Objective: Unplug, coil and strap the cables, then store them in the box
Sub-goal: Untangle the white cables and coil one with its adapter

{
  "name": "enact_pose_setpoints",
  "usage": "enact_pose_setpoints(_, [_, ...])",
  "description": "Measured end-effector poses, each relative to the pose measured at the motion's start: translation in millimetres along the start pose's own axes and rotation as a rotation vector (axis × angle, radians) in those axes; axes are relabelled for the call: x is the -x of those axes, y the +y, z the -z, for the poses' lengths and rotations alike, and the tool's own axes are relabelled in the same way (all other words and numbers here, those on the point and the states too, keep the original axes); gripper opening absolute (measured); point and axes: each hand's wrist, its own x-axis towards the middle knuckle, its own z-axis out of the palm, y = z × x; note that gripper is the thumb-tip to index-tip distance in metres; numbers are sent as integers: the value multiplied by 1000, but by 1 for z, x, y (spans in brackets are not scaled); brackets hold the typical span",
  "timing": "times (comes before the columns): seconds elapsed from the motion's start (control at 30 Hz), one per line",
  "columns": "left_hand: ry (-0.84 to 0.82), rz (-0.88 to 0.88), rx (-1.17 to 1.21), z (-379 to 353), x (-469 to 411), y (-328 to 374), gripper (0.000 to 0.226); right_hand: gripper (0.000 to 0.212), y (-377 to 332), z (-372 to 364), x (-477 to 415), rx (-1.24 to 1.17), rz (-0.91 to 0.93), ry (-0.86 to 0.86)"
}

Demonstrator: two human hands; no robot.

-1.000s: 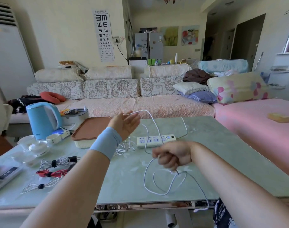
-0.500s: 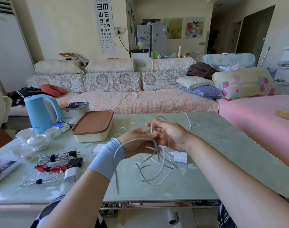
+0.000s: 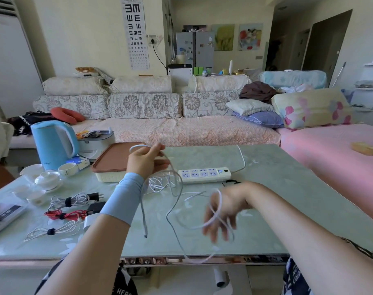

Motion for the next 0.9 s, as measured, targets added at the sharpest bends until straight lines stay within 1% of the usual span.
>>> enact_pose_setpoints(0.03, [13, -2, 14, 4, -2, 2, 18, 15, 3, -2, 0, 104, -106, -85])
enact_pose_setpoints(0.07, [-14, 16, 28, 8, -3, 3, 18, 14, 6, -3, 0, 148, -173, -97])
enact_pose_setpoints(0.1, [-77, 53, 26, 9, -1, 4, 17, 15, 9, -2, -3, 134, -187, -22])
enact_pose_setpoints(0.13, [-160, 92, -4, 9, 2, 3, 17, 21, 12, 2, -6, 89, -160, 118])
enact_pose_setpoints(0.17, [-243, 123, -56, 6, 7, 2, 17, 30, 13, 7, -11, 14, -104, 290])
enact_pose_setpoints(0.2, [-309, 144, -104, 2, 11, 1, 17, 38, 11, 11, -14, -95, -9, 464])
enact_pose_setpoints(0.23, [-358, 160, -126, -3, 15, -1, 16, 42, 7, 14, -17, -224, 125, 602])
enact_pose_setpoints(0.27, [-399, 173, -117, -7, 19, -2, 16, 42, 1, 15, -20, -346, 274, 670])
enact_pose_setpoints(0.3, [-438, 181, -96, -11, 22, -2, 16, 40, -5, 15, -21, -451, 417, 661])
enact_pose_setpoints(0.33, [-466, 173, -81, -14, 24, -2, 16, 35, -11, 13, -20, -542, 529, 594])
enact_pose_setpoints(0.37, [-471, 147, -68, -17, 26, -2, 16, 26, -16, 9, -19, -602, 591, 519])
enact_pose_setpoints(0.4, [-445, 110, -42, -18, 24, -1, 16, 16, -19, 4, -18, -609, 604, 466])
enact_pose_setpoints(0.43, [-392, 71, 11, -18, 22, 1, 17, 12, -20, 0, -19, -567, 576, 432])
enact_pose_setpoints(0.47, [-318, 37, 92, -15, 18, 2, 16, 14, -18, -2, -20, -495, 517, 383])
enact_pose_setpoints(0.53, [-151, -13, 293, -5, 6, 7, 15, 17, -10, -5, -24, -312, 356, 188])
enact_pose_setpoints(0.6, [-4, -41, 439, 10, -7, 8, 14, 19, -3, -7, -24, -149, 197, 0])
enact_pose_setpoints(0.63, [51, -49, 472, 16, -10, 6, 15, 19, -2, -7, -23, -92, 137, -55])
enact_pose_setpoints(0.7, [105, -28, 477, 20, -15, 1, 20, 22, -2, -6, -18, -56, 86, -76])
enact_pose_setpoints(0.73, [75, 15, 455, 18, -15, -3, 26, 26, -4, -4, -16, -67, 97, -58])
enact_pose_setpoints(0.77, [-4, 87, 410, 16, -13, -5, 35, 30, -7, -3, -13, -86, 119, -38])
enact_pose_setpoints(0.8, [-128, 182, 323, 13, -10, -5, 47, 33, -10, -2, -10, -121, 149, -23])
enact_pose_setpoints(0.83, [-280, 276, 182, 9, -4, -5, 59, 35, -13, -2, -8, -178, 184, -4])
enact_pose_setpoints(0.87, [-433, 340, 7, 6, 3, -5, 65, 35, -17, -3, -7, -254, 222, 24])
enact_pose_setpoints(0.9, [-565, 362, -147, 1, 11, -7, 64, 34, -19, -3, -7, -320, 256, 72])
